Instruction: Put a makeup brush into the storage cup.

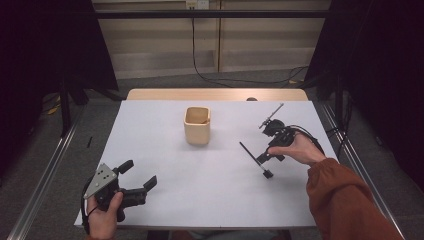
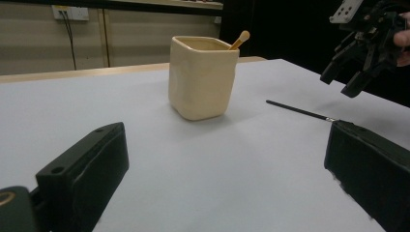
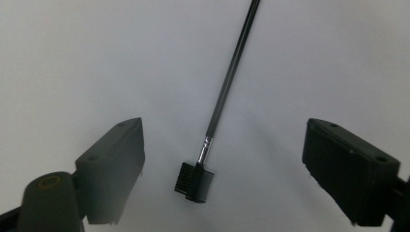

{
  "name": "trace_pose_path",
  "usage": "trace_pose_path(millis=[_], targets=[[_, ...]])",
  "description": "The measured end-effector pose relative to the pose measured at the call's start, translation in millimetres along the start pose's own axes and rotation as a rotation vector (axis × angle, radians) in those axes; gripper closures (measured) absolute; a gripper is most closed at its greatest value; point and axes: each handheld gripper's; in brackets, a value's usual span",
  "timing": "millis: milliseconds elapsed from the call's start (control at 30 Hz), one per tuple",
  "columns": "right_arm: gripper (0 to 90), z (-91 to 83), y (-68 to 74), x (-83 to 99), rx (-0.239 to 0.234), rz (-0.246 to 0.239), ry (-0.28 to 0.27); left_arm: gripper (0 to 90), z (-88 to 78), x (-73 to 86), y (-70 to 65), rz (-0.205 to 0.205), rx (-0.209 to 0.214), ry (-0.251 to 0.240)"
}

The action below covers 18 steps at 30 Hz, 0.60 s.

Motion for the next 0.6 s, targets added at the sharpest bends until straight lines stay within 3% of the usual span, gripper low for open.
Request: trace_pose_path(millis=[133,167,300,367,600], targets=[[16.5,12.3,0.9,-0.7,-0.007,0.002,0.058,2.0,0.1,0.2,0.2,0.002,0.000,0.004],[24.8,16.2,0.8,-0.9,0.004,0.004,0.091,1.9,0.2,0.2,0.4,0.004,-0.001,0.005],[34.1,17.8,0.8,-0.7,0.017,0.009,0.094,2.1,-0.6,-0.1,-0.1,0.004,0.000,-0.003],[44.0,20.8,0.2,0.3,0.002,0.021,0.115,2.1,-0.8,0.0,-0.3,0.005,0.001,0.000],[53.8,29.1,2.1,0.1,-0.019,0.035,0.134,2.1,-1.1,0.1,0.5,0.006,-0.004,0.002]])
Point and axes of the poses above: each handheld gripper's, and its own axes: z roughly forward along the jaws, x roughly out of its underside, y roughly to its left, and after that the axes turned 7 degrees about -y, right-handed
